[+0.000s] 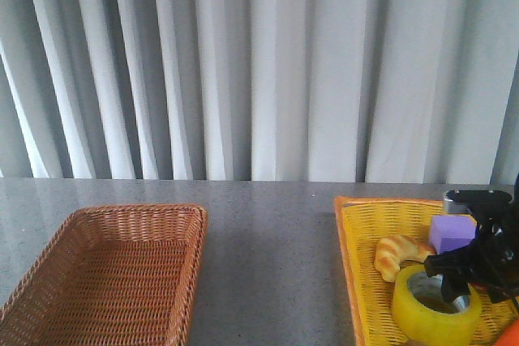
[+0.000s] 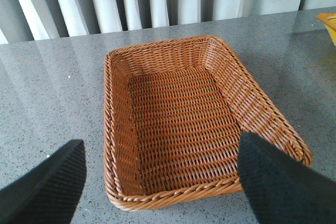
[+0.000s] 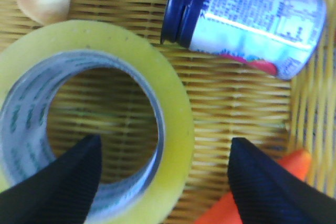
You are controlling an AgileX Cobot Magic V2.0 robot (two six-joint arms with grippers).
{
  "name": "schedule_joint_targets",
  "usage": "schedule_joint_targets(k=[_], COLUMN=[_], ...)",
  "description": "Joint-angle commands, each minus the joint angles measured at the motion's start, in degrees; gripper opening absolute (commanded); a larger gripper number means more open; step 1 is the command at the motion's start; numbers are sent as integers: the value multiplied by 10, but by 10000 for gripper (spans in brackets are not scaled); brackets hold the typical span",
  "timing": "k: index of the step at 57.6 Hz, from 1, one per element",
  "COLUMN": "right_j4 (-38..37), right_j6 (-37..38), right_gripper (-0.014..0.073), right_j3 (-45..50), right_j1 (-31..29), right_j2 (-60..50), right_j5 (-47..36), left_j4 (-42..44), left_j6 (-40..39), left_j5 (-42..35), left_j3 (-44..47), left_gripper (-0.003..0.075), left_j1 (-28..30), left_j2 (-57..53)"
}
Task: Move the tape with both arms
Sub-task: 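Lower the right gripper into the yellow basket over the tape roll, then close the right gripper on the tape roll's rim and lift it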
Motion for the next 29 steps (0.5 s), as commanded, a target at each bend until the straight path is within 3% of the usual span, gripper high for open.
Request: schedule_joint_targets(k=[1, 21, 29], right_j4=[-5, -5, -5], right_j6=[4, 4, 3], right_gripper=[421, 162, 108], right_j3=[-44, -87, -87], right_j1=[-3, -3, -3], right_j2=[2, 47, 47], right_j5=[2, 44, 44], left_j4=[0, 0, 0], left_j6=[-1, -1, -1], left_j5=[-36, -36, -36], left_j3=[-20, -20, -20], left_gripper=[576, 576, 576], left_j1=[0, 0, 0], left_j2=[6, 6, 6])
